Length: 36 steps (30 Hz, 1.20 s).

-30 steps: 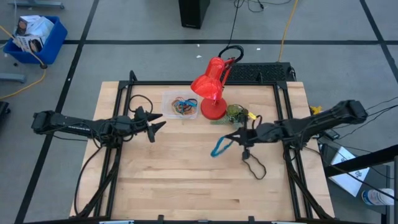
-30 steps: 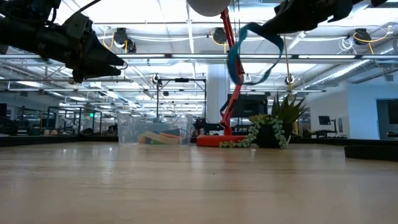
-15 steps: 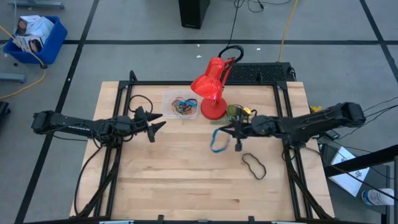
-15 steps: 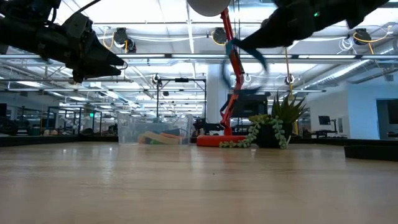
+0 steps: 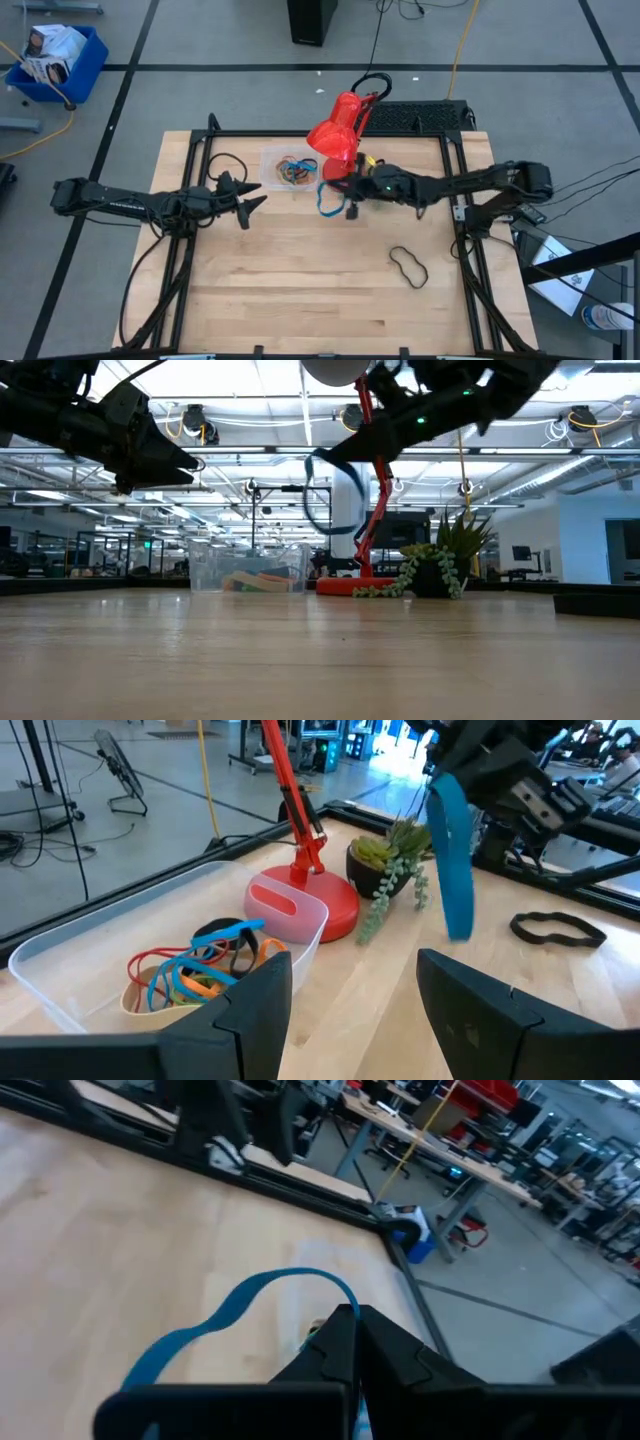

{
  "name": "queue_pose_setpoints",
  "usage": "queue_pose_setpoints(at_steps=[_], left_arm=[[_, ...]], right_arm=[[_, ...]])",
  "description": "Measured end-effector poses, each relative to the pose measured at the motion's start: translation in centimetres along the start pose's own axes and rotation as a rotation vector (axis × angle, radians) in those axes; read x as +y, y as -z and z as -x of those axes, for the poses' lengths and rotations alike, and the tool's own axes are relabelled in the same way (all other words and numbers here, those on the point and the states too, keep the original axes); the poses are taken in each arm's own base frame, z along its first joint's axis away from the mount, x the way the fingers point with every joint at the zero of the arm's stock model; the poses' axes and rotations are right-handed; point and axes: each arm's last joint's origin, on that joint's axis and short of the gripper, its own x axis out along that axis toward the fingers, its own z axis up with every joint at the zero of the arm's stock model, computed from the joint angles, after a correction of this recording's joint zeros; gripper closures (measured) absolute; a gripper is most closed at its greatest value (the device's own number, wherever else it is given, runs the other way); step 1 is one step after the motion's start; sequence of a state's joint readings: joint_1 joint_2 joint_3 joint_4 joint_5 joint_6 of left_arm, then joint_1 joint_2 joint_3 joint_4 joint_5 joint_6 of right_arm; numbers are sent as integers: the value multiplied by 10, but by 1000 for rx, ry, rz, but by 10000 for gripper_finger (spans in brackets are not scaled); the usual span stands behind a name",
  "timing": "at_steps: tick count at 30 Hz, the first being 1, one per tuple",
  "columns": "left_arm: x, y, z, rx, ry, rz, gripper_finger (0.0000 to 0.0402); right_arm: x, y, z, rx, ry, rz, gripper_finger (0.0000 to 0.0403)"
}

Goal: Pick and place rubber bands into bin
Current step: Put the blue rubber band into the transparent bin

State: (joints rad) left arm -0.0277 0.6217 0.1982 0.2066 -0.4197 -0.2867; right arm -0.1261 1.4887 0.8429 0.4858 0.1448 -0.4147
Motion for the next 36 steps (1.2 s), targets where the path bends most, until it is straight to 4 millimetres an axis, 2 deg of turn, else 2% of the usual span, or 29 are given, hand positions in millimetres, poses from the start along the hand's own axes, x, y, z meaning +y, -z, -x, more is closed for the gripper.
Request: queue_pose_setpoints(at_steps=[9,16,32,36], left_arm=[[0,0,0,2,-1,-1,178],[0,0,0,1,-1,-1,178],[0,0,0,3,-1,-5,178],[0,0,0,3,-1,-5,178]], right_arm=[[-22,-2,-48,21,56,30,403],[-31,4,-74,42,71,26,403],[-40,17,-81,51,58,-41,403],[-40,15,-81,37,59,-26,403]])
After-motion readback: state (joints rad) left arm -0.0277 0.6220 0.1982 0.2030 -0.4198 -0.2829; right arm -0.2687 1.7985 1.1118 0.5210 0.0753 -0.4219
